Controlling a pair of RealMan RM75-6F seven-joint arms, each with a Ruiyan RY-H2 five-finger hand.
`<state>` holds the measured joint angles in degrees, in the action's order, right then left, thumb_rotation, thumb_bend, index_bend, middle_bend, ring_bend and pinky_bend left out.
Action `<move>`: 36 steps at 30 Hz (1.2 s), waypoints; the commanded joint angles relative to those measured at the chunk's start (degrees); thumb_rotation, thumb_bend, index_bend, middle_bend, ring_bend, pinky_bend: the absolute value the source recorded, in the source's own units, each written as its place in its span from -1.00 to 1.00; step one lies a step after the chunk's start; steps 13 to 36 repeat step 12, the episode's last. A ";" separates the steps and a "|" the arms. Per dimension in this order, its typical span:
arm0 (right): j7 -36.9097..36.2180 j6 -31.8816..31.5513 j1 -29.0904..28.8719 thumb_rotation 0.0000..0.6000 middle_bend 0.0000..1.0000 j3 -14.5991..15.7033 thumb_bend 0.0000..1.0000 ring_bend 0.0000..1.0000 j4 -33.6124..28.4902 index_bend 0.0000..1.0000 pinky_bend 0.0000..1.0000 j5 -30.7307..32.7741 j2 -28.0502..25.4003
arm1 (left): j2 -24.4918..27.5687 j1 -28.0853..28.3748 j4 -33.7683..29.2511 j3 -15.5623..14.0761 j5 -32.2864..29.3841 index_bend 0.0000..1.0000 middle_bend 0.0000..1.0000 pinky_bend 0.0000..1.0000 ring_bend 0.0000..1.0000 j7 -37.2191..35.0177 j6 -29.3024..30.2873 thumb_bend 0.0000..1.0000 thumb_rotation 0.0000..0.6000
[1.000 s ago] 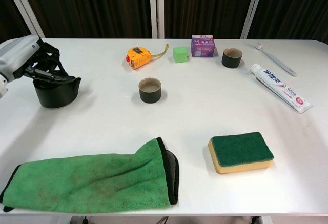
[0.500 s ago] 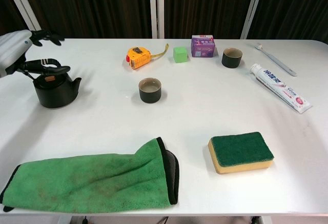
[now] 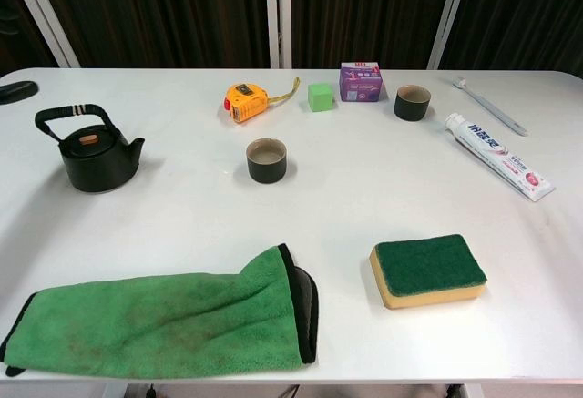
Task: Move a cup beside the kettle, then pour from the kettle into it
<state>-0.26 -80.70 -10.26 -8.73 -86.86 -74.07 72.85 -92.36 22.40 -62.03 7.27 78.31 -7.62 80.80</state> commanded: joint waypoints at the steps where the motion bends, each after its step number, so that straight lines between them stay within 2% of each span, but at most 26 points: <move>1: 0.88 -0.80 2.35 1.00 -1.00 1.70 -0.45 -1.00 0.91 -1.00 -1.00 1.23 -0.04 | 13.84 -11.18 -13.46 -6.02 -0.36 -0.80 -0.72 -0.64 -0.83 9.41 5.67 -0.92 -0.28; 4: 2.44 -1.55 4.22 1.00 -1.00 3.19 -0.45 -1.00 0.66 -1.00 -1.00 1.43 -1.02 | 15.04 -14.42 -11.40 -8.79 2.40 -0.80 -0.73 -0.67 -0.83 10.12 9.04 -0.91 -0.20; 8: 3.58 -1.93 6.25 1.00 -1.00 5.01 -0.44 -1.00 0.00 -1.00 -1.00 1.30 -2.33 | 16.52 -17.66 -11.49 -10.68 3.88 -0.80 -0.74 -0.68 -0.84 8.28 11.24 -0.90 -0.11; 12: 3.46 -1.25 7.10 1.00 -1.00 6.00 -0.42 -1.00 0.20 -1.00 -1.00 0.92 -2.54 | 17.81 -19.37 -11.67 -10.45 3.95 -0.80 -0.75 -0.68 -0.84 6.65 12.29 -0.90 -0.11; 36: 3.46 -1.25 7.10 1.00 -1.00 6.00 -0.42 -1.00 0.20 -1.00 -1.00 0.92 -2.54 | 17.81 -19.37 -11.67 -10.45 3.95 -0.80 -0.75 -0.68 -0.84 6.65 12.29 -0.90 -0.11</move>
